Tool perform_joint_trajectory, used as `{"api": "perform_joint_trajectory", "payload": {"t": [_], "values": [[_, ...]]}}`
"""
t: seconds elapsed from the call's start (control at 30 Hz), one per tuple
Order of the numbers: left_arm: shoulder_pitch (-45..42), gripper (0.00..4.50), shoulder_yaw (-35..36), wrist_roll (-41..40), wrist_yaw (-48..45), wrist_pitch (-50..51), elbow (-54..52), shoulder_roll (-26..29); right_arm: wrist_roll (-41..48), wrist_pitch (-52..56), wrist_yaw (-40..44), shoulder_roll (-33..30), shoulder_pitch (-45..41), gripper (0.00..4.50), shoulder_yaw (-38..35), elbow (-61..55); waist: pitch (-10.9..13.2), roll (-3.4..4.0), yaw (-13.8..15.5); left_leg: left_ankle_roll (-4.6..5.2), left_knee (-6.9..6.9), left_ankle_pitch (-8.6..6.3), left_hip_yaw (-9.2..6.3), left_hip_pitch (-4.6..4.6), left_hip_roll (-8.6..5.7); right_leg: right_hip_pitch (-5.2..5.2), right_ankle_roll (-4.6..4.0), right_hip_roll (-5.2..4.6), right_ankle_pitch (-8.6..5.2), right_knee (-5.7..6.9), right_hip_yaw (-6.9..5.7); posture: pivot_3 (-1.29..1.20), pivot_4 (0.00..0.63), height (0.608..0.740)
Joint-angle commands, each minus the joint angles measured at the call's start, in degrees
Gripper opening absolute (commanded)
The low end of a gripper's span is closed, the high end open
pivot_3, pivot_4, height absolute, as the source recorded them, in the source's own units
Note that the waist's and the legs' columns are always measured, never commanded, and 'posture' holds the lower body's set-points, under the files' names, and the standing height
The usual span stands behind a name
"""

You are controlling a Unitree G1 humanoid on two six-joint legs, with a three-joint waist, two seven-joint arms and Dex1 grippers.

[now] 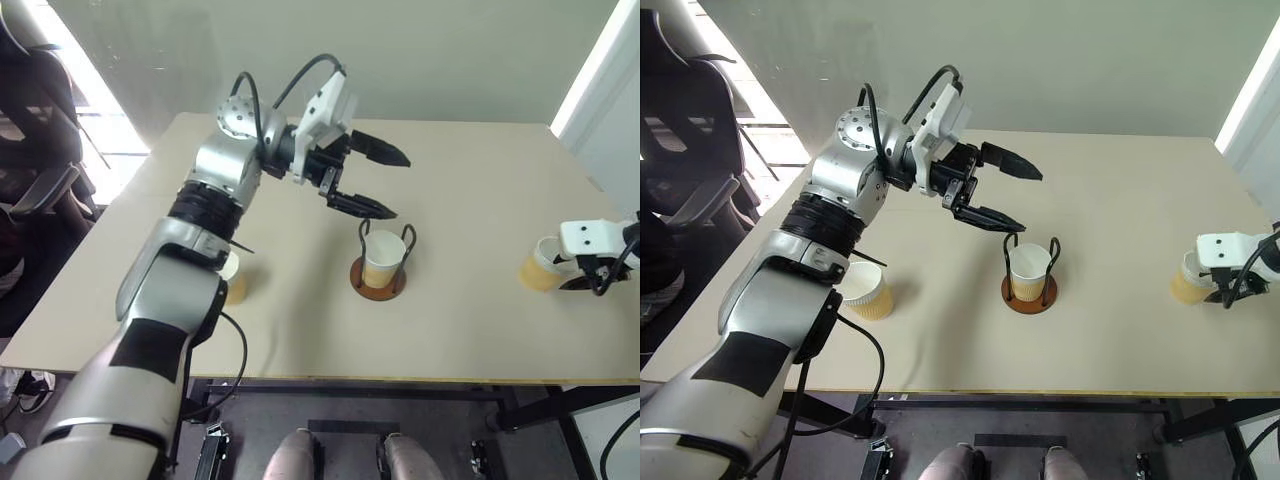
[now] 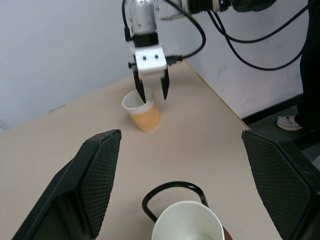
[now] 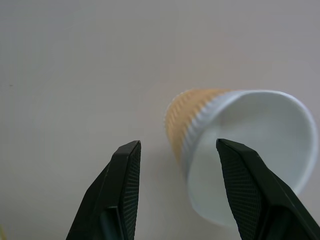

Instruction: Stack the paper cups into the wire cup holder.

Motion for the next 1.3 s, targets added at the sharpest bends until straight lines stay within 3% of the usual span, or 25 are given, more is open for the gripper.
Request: {"api": "perform_joint_trajectory", "payload": {"t": [0.03, 0.27, 0.5, 0.8, 0.9, 1.07, 1.3], "values": [[0.8, 4.13, 3.1, 0.7, -1.9, 0.1, -2.5, -0.3, -1.4, -2.0, -1.1, -0.6, -2.2, 2.43, 0.0, 1.3, 0.0, 0.00, 0.0, 0.00, 0.00, 0.00, -0.01, 0.00, 0.00, 0.00, 0.00, 0.00, 0.00, 0.00, 0.00, 0.00, 0.150, 0.740], [5.4, 4.13, 3.9, 3.5, -1.9, -3.8, -2.4, 1.3, -2.7, -3.3, -2.4, 0.5, -3.3, 2.43, 0.5, 3.6, 0.0, 0.01, -0.1, 0.00, -0.02, 0.00, -0.01, 0.04, 0.01, 0.00, -0.03, 0.00, 0.02, 0.02, 0.00, 0.00, 0.150, 0.740], [7.5, 4.13, -1.8, -0.4, -1.9, 1.7, -4.9, 5.7, -2.8, -3.6, -2.4, 1.1, -3.8, 2.43, 0.5, 4.3, 0.0, 0.02, 0.0, 0.00, -0.05, 0.00, -0.03, 0.03, 0.00, 0.00, -0.05, 0.00, 0.02, 0.00, -0.02, 0.00, 0.150, 0.740], [7.6, 4.13, -3.5, -1.7, -1.9, 1.8, -5.5, 6.8, -4.4, -4.1, -3.6, 1.2, -3.7, 2.43, 1.5, 4.6, 0.0, 0.01, 0.0, -0.02, -0.10, -0.01, -0.03, 0.03, 0.00, -0.01, -0.09, -0.01, 0.01, -0.03, -0.02, 0.00, 0.150, 0.740], [7.8, 4.16, -3.1, -1.5, -1.9, 1.6, -5.6, 6.8, -5.4, -4.2, -4.4, 1.3, -3.5, 1.85, 2.1, 5.1, 0.0, 0.01, 0.0, -0.02, -0.12, -0.01, -0.05, 0.03, 0.00, -0.01, -0.10, -0.01, 0.01, -0.02, -0.03, 0.00, 0.150, 0.740], [8.5, 4.16, -2.7, -1.0, -1.9, 1.1, -5.7, 7.2, -6.3, -4.2, -5.1, 2.4, -3.3, 0.10, 2.6, 5.8, 0.0, 0.01, -0.1, -0.03, -0.12, -0.02, -0.04, 0.03, 0.00, -0.02, -0.10, -0.01, 0.01, -0.03, -0.02, 0.00, 0.150, 0.740], [8.1, 4.16, -2.8, 0.6, -1.9, 3.0, -4.2, 8.8, -6.7, -3.8, -4.7, 3.3, -4.0, 0.04, 2.6, 6.0, 0.0, 0.01, -0.2, -0.03, -0.12, -0.02, -0.06, 0.04, 0.00, -0.02, -0.13, -0.01, 0.02, -0.03, -0.02, 0.00, 0.150, 0.740]]}}
